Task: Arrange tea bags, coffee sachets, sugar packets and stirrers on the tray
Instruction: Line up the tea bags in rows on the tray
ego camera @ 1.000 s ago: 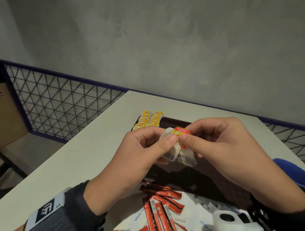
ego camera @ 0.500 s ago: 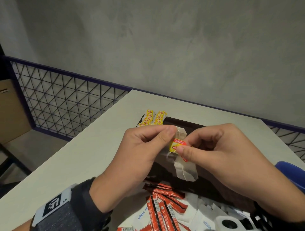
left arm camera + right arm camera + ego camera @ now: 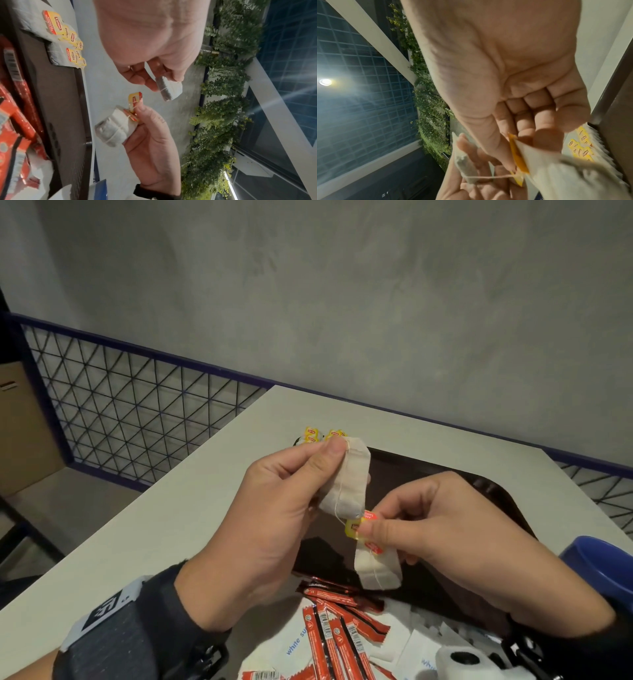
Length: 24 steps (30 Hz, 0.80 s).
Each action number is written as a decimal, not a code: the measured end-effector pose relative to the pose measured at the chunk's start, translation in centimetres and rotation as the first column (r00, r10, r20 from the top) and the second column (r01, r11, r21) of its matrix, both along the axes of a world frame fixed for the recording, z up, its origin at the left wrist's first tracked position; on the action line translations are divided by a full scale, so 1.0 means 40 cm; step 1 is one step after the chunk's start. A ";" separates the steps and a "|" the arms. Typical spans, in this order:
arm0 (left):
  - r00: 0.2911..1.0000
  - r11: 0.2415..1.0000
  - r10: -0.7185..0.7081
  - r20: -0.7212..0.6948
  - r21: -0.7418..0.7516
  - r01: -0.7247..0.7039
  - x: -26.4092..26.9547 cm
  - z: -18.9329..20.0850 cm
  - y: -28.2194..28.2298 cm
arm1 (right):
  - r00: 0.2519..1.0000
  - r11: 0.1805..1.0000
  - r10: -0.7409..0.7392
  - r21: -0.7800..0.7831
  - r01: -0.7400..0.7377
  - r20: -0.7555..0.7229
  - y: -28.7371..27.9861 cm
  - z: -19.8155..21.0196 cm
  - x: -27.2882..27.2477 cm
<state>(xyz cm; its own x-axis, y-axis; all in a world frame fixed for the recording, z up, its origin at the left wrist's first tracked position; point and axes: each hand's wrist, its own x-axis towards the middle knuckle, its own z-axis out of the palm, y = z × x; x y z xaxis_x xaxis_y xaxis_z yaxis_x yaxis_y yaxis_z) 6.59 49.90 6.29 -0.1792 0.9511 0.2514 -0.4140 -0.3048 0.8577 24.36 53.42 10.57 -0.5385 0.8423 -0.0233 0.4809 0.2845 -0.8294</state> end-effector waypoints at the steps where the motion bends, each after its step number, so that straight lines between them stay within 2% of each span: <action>1: 1.000 1.000 -0.003 0.002 -0.009 0.004 -0.001 0.002 0.000 | 0.999 1.000 -0.023 -0.005 0.023 -0.022 0.002 0.001 0.002; 6: 0.995 0.997 -0.046 -0.093 -0.069 0.040 -0.006 -0.003 -0.004 | 0.955 0.990 -0.138 -0.056 0.128 -0.263 0.009 0.013 0.010; 11: 0.977 0.991 -0.102 -0.187 -0.101 0.084 -0.003 -0.008 -0.007 | 0.885 0.992 -0.126 -0.059 0.111 -0.449 0.014 0.022 0.020; 24: 0.947 0.994 -0.107 -0.303 -0.052 0.095 0.002 -0.003 -0.010 | 0.906 1.000 -0.002 -0.013 -0.004 -0.424 0.011 0.044 0.042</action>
<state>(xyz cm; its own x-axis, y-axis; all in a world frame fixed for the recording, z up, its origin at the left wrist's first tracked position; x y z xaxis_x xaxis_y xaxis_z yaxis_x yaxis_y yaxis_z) 6.67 49.49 6.18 -0.0021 0.9698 0.2439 -0.1578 -0.2412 0.9576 26.04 53.87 12.32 -0.5009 0.8429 0.1963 0.0829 0.2725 -0.9586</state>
